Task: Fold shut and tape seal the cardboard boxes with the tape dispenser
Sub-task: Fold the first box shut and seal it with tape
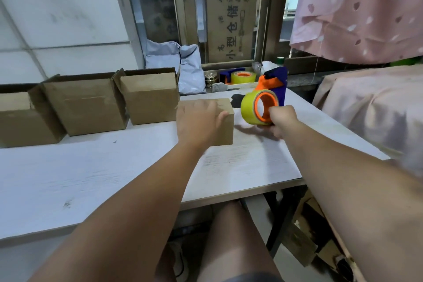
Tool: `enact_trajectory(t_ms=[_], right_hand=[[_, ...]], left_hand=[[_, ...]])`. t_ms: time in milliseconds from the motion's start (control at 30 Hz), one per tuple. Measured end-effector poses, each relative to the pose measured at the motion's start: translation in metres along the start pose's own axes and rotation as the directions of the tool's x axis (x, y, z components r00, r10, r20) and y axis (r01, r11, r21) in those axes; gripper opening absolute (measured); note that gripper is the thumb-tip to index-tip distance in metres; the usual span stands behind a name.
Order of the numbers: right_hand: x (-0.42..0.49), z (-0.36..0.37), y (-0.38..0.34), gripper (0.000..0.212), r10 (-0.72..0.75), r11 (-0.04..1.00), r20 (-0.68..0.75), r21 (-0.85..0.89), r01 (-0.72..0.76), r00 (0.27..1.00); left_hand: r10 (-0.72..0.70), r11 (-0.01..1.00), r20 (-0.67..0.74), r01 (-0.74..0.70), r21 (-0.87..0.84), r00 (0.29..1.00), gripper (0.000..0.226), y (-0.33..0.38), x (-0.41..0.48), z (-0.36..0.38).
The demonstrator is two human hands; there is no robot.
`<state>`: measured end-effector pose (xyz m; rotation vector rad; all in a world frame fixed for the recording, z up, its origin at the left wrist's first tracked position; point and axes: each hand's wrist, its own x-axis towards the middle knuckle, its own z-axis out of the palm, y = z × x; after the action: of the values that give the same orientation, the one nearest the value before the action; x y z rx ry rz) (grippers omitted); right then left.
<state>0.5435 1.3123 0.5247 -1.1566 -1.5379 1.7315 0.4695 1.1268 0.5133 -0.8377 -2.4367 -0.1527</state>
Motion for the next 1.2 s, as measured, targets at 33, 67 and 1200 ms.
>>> enact_trajectory(t_ms=[33,67,1200], right_hand=[[-0.004,0.005,-0.003,0.033,0.009,0.996,0.058,0.083,-0.014,0.998],[-0.009,0.010,-0.006,0.028,0.017,0.991,0.102,0.133,-0.031,0.995],[-0.047,0.135,-0.036,0.057,-0.209,0.879,0.241,0.471,0.074,0.948]], left_hand=[[-0.020,1.000,0.012,0.020,0.000,1.000,0.049,-0.003,0.000,-0.001],[-0.040,0.999,0.023,0.040,0.002,0.999,0.048,-0.005,0.000,-0.003],[-0.275,-0.307,0.605,0.528,-0.792,0.747,0.052,-0.055,0.054,-0.041]])
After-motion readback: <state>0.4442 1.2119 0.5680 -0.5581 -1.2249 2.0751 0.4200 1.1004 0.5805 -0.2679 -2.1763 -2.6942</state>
